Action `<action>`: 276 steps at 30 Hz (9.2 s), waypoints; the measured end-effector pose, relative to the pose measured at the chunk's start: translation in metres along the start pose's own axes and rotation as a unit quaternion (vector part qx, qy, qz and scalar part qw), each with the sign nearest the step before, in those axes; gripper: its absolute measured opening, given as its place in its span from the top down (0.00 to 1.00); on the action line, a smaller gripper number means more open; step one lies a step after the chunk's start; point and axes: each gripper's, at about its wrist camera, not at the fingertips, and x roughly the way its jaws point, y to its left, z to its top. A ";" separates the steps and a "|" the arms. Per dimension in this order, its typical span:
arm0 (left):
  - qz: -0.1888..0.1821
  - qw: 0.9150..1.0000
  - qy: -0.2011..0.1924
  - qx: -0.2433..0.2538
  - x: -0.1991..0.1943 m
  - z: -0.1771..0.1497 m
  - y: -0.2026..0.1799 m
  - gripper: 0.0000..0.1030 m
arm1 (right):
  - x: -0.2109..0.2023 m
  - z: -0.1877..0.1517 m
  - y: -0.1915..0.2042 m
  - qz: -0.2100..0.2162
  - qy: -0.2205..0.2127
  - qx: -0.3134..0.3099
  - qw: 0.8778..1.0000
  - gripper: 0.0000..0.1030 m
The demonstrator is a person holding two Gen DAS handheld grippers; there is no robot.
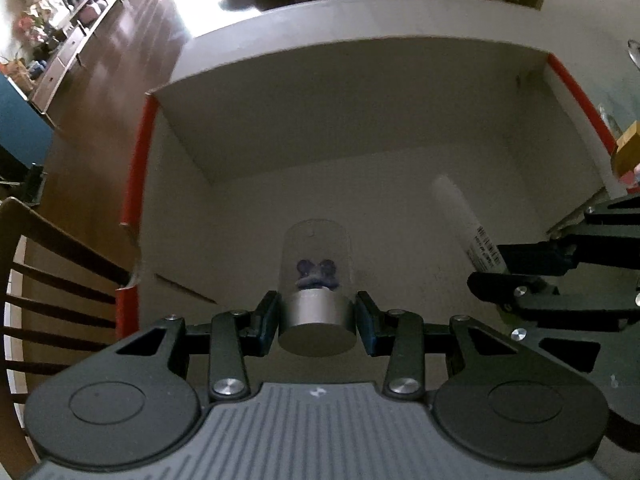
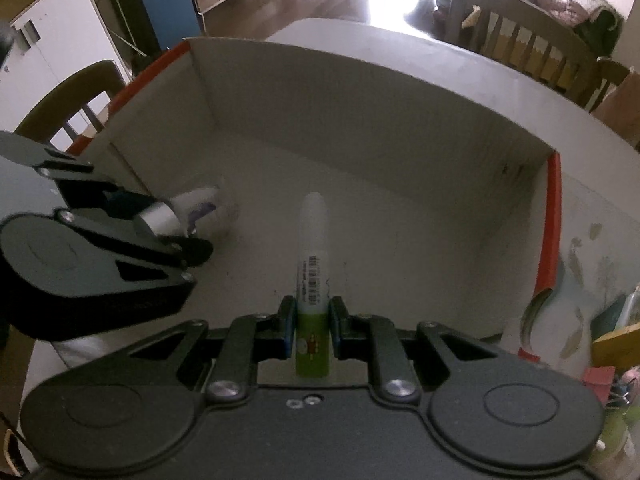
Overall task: Organize rigid objects
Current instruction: 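Carry both items into the cardboard box and open both tools to release them, then lift both open tools out of the box and back toward the pile, then grasp the white-blue toy figure with the left tool while the right grasps the green-lid jar, then carry the figure and jar into the box and open both tools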
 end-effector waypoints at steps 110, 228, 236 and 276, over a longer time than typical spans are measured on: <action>-0.078 0.968 -0.233 -0.042 -0.140 -0.051 -0.192 0.02 | -0.190 -0.191 -0.186 0.030 -0.243 0.114 0.963 0.10; -0.163 0.964 -0.180 -0.111 -0.131 -0.033 -0.136 0.81 | -0.186 -0.121 -0.150 0.035 -0.230 0.002 0.973 0.59; -0.144 0.965 -0.184 -0.118 -0.132 -0.042 -0.082 0.81 | -0.168 -0.086 -0.107 0.041 -0.232 -0.015 0.972 0.59; -0.029 0.992 -0.080 -0.092 -0.013 -0.004 0.051 0.81 | -0.006 -0.008 -0.009 -0.054 -0.098 -0.061 0.992 0.58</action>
